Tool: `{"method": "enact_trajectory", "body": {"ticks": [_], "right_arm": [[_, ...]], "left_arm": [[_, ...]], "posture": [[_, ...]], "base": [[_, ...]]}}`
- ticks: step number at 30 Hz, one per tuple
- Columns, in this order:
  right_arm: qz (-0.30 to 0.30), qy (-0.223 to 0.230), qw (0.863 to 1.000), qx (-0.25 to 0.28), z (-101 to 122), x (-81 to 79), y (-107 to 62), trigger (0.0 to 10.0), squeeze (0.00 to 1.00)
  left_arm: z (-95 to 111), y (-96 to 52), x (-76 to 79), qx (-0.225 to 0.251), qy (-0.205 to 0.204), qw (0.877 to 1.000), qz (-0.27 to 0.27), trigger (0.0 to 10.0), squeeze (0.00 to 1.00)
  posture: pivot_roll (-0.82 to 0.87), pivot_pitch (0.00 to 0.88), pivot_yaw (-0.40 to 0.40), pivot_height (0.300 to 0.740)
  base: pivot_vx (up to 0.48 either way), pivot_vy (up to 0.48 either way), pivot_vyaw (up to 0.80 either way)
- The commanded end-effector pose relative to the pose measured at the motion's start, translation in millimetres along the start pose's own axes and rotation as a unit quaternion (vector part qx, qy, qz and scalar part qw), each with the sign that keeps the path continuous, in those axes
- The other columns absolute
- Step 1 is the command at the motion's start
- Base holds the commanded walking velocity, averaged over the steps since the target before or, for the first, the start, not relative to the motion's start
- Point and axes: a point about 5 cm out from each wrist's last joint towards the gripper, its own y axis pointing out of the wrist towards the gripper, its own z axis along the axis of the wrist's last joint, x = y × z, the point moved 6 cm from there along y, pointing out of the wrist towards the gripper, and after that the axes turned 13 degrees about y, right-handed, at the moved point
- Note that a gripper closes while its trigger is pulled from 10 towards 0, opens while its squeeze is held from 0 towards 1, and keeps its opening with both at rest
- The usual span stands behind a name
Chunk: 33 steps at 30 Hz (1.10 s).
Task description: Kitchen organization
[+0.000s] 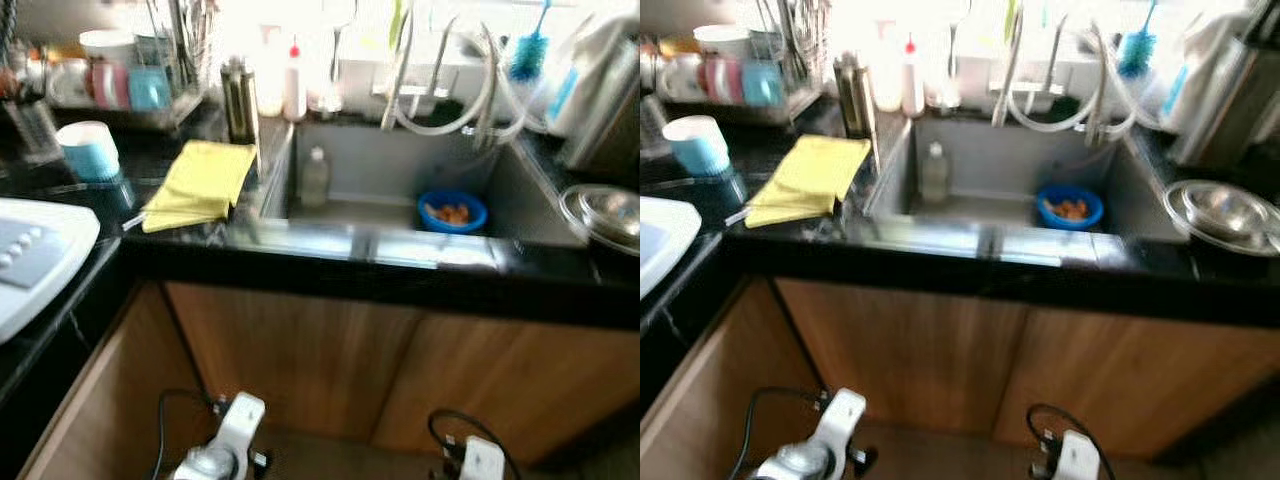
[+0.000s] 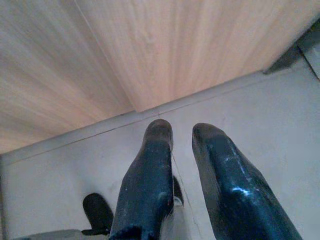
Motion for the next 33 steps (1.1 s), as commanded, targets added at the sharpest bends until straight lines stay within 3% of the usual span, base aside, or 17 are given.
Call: {"method": "enact_trajectory", "body": {"ticks": [1,7,33], "right_arm": [[-0.011,0.001,1.0,0.003,1.7,7.7,-0.2,10.0,0.0],[-0.01,0.001,1.0,0.001,0.6,7.2,-0.3,10.0,0.0],[-0.012,0.001,1.0,-0.002,-0.7,7.3,-0.5,10.0,0.0]], "left_arm": [[8.4,1.2,3.7,0.01,0.018,1.0,-0.004,10.0,0.0],[7.8,1.3,6.7,0.01,0.037,0.999,-0.01,10.0,0.0],[4.6,1.1,8.5,0.005,0.042,0.999,-0.015,10.0,0.0]], "posture": [[0.03,0.0,-0.019,0.736],[0.03,0.0,-0.019,0.736],[0.03,0.002,-0.017,0.736]], "base": [[0.0,0.0,0.0],[0.208,0.0,0.0],[0.318,0.0,-0.07]]}}
